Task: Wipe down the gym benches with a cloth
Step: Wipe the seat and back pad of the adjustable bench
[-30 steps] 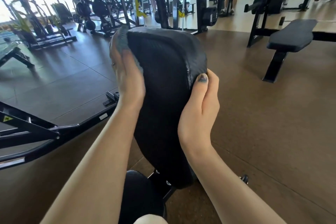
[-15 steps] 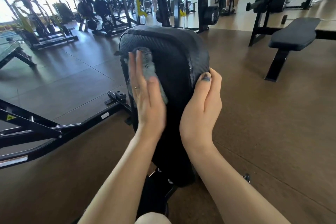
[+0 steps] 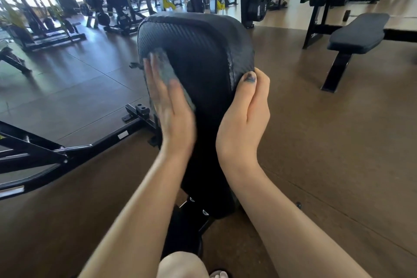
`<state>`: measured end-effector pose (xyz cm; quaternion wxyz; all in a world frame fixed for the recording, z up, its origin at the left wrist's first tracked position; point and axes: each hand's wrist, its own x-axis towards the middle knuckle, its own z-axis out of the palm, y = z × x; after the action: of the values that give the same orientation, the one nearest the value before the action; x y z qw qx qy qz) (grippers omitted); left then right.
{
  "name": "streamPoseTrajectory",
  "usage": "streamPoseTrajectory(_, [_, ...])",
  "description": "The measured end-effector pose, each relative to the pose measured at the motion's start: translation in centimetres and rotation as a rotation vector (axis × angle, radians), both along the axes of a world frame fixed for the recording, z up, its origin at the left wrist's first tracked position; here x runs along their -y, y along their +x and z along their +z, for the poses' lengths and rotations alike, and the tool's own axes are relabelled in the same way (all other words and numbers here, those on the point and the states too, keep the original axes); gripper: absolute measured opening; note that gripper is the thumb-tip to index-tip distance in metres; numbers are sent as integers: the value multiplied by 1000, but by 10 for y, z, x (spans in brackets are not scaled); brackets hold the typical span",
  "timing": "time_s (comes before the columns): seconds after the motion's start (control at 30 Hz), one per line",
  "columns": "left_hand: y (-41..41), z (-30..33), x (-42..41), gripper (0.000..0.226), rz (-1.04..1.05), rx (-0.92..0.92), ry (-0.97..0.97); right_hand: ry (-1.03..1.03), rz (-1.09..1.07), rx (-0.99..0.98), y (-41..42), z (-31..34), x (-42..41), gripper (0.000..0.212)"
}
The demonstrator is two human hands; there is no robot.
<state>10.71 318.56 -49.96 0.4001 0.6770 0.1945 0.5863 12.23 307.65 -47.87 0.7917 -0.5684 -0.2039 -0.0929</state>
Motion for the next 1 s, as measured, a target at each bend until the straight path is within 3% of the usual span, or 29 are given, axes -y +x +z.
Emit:
streamPoseTrajectory(0.17, [4,28,-20,59,32,16,-149,-9,-42,7,-2,1,-3,43])
streamPoseTrajectory(0.3, [-1,5,45,55,0,-3,66,6,-71,28,-1,-1,-4,37])
streamPoseTrajectory(0.43, [-4,-6,19,53,-12,-29,225,16,-50,15,1,-2,-3,34])
streamPoseTrajectory(0.57, [-4,-10,-30,59,-11,-12,-97,15,-58,26,-1,-1,-4,38])
streamPoseTrajectory(0.63, [-3,-9,-36,60,8,-7,-162,10,-79,38,-1,-1,-5,43])
streamPoseTrajectory(0.7, [-3,-13,-18,59,-9,-10,-124,19,-103,43,-1,-1,-6,46])
streamPoseTrajectory(0.87, [-17,-50,46,54,-83,-39,197,50,-78,34,0,-5,-7,33])
streamPoseTrajectory(0.93, [-13,-49,20,53,-55,-36,165,51,-74,28,1,-5,-7,33])
streamPoseTrajectory(1.0, [-8,-39,-14,53,-8,-25,-19,50,-85,23,1,-4,-7,35])
